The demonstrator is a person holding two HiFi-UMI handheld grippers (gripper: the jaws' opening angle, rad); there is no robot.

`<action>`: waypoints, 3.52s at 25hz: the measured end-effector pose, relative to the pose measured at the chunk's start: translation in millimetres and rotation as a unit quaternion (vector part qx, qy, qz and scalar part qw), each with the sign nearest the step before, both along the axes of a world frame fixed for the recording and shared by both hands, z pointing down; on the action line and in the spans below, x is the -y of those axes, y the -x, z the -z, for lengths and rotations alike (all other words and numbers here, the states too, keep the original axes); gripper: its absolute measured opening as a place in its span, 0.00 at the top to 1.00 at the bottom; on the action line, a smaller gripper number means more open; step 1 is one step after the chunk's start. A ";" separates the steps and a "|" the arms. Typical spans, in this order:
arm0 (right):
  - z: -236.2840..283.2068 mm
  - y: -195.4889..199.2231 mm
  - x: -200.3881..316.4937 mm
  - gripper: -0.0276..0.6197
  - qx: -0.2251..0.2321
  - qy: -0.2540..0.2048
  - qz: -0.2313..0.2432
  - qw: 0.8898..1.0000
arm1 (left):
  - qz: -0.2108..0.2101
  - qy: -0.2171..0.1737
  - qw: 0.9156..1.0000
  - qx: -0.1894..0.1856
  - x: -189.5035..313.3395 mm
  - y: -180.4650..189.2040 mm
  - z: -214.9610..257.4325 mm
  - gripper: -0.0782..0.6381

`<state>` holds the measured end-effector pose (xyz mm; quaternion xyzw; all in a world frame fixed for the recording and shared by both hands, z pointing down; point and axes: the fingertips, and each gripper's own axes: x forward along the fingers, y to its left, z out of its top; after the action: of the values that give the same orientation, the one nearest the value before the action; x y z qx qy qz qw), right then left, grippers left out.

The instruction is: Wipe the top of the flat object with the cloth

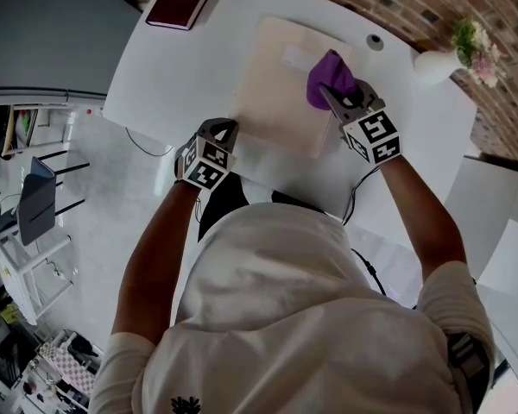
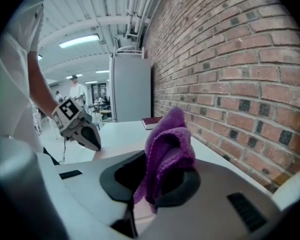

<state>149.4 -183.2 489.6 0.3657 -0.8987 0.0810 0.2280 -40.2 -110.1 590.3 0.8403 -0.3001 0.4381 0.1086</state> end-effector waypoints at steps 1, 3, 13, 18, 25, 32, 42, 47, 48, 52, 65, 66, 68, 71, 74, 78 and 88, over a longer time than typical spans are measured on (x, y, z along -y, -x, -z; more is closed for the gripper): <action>1.3 6.8 -13.4 0.84 0.006 0.004 0.010 1.000 | 0.000 0.000 1.000 0.001 -0.3 0.0 0.2 0.86; 1.3 20.0 -40.8 0.84 0.021 0.018 0.026 0.999 | -0.001 0.001 1.000 0.001 -0.9 -0.4 0.5 0.86; -38.9 50.7 -131.5 0.84 0.056 0.106 0.069 0.990 | -0.004 -0.001 1.000 0.006 -2.0 -0.1 0.1 0.86; -64.0 22.0 -109.3 0.84 0.033 0.098 0.034 0.994 | -0.006 -0.001 1.000 0.008 -2.6 -1.4 -0.4 0.86; -73.1 -6.1 -72.0 0.84 0.020 0.076 0.002 0.997 | -0.009 -0.003 1.000 0.012 -2.0 -1.9 0.0 0.86; -72.3 -32.5 -18.1 0.84 0.004 0.052 -0.036 0.998 | -0.016 0.003 1.000 0.019 -2.3 -2.2 -0.1 0.86; -72.8 -82.2 67.6 0.84 -0.027 0.028 -0.101 0.994 | -0.021 0.007 1.000 0.021 -0.4 -3.9 0.8 0.86; -73.2 -98.4 97.0 0.84 -0.048 0.014 -0.119 0.992 | -0.022 0.007 1.000 0.021 1.2 -3.6 1.1 0.86; -72.9 -100.3 101.9 0.84 -0.051 0.013 -0.122 0.991 | -0.022 0.007 1.000 0.021 1.5 -3.4 1.3 0.86; -74.0 -109.5 119.0 0.84 -0.059 0.011 -0.135 0.989 | -0.020 0.004 1.000 0.022 2.3 -4.2 0.2 0.86; -65.6 -146.8 154.7 0.84 -0.077 0.011 -0.206 0.976 | -0.014 0.006 0.999 0.029 2.1 -4.4 0.5 0.86; -62.2 -150.9 154.7 0.84 -0.075 0.008 -0.212 0.974 | -0.014 0.006 0.999 0.030 1.8 -4.6 0.4 0.86; -54.5 -159.0 152.7 0.84 -0.066 0.005 -0.227 0.972 | -0.014 0.006 0.999 0.033 1.0 -4.6 -0.2 0.86; -42.2 -167.6 141.4 0.84 -0.043 0.007 -0.244 0.969 | -0.011 0.012 0.999 0.034 0.5 -5.2 -0.6 0.86; -31.7 -166.3 116.8 0.84 -0.024 0.013 -0.245 0.969 | -0.006 0.022 0.999 0.035 0.5 -5.1 -0.9 0.86; -24.5 -151.1 64.8 0.84 -0.003 0.030 -0.236 0.971 | -0.005 0.036 0.999 0.030 -2.5 -3.3 -0.7 0.86; -23.4 -86.2 -99.2 0.84 0.047 0.110 -0.251 0.961 | 0.024 0.043 0.997 -0.059 3.3 10.1 22.9 0.86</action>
<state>235.6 -84.0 513.0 0.5478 -0.7732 0.2513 0.1971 -50.2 -113.4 567.4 0.8520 -0.2938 0.3976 0.1724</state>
